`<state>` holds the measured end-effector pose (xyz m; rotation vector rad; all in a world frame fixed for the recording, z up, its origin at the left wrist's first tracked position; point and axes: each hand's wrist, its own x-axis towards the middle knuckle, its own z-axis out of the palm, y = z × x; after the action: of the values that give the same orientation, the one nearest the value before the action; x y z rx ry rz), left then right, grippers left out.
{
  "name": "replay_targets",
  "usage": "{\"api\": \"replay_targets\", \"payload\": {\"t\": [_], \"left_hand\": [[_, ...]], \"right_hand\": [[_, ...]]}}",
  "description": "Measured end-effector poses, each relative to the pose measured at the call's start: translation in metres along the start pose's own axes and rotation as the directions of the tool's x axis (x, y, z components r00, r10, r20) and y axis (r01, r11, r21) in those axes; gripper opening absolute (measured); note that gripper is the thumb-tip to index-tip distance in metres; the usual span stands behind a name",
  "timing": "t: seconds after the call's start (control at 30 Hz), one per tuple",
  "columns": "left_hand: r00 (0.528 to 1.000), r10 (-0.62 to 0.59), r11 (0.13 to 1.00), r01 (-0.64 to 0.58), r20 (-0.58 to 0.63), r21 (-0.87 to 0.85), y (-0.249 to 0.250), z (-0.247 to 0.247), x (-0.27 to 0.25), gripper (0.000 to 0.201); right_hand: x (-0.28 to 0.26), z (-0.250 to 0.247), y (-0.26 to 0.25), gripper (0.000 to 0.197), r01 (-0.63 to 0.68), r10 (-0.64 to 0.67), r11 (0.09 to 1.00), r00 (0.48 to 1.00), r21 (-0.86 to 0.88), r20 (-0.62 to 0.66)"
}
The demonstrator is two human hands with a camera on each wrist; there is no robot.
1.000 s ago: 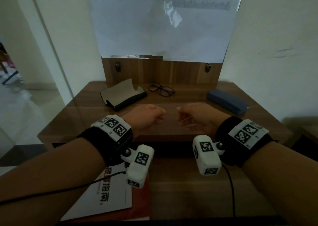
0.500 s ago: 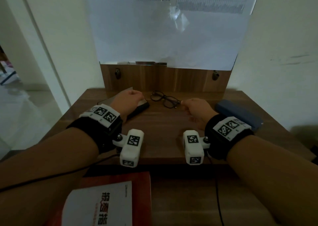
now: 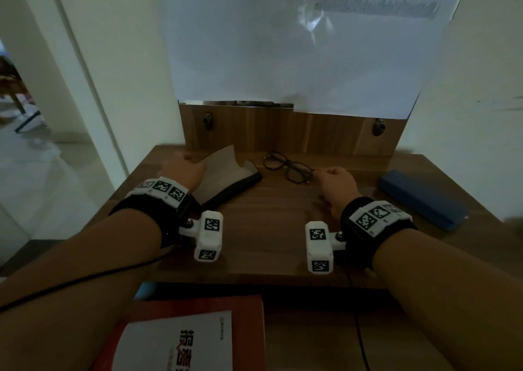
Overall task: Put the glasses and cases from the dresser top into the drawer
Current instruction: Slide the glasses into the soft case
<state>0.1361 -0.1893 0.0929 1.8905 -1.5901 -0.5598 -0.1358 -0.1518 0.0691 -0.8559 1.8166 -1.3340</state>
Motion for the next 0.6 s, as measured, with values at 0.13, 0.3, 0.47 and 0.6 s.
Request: {"api": "replay_targets", "payload": {"t": [0.13,0.3,0.47,0.6], "left_hand": [[0.993,-0.121,0.989,0.121,0.000,-0.080,-0.016,0.012,0.005,0.045],[0.993,-0.079,0.993,0.071,-0.084,-0.090,-0.023,0.022,0.013,0.034],[0.994,-0.028,0.982,0.007,-0.105,-0.190,-0.012,0.031,0.010,0.032],[0.998,0.001,0.949,-0.022,-0.065,-0.315,-0.006,0.043,0.010,0.027]], "right_hand": [[0.005,0.005,0.004,0.012,0.006,-0.006,1.000,1.000,-0.021,0.003],[0.008,0.011,0.009,0.017,0.043,-0.042,0.996,0.999,-0.083,0.004],[0.010,0.017,0.008,0.011,0.070,-0.072,0.982,0.997,-0.178,-0.002],[0.015,0.018,0.004,0.011,0.121,-0.132,0.958,0.991,-0.261,-0.027]]}}
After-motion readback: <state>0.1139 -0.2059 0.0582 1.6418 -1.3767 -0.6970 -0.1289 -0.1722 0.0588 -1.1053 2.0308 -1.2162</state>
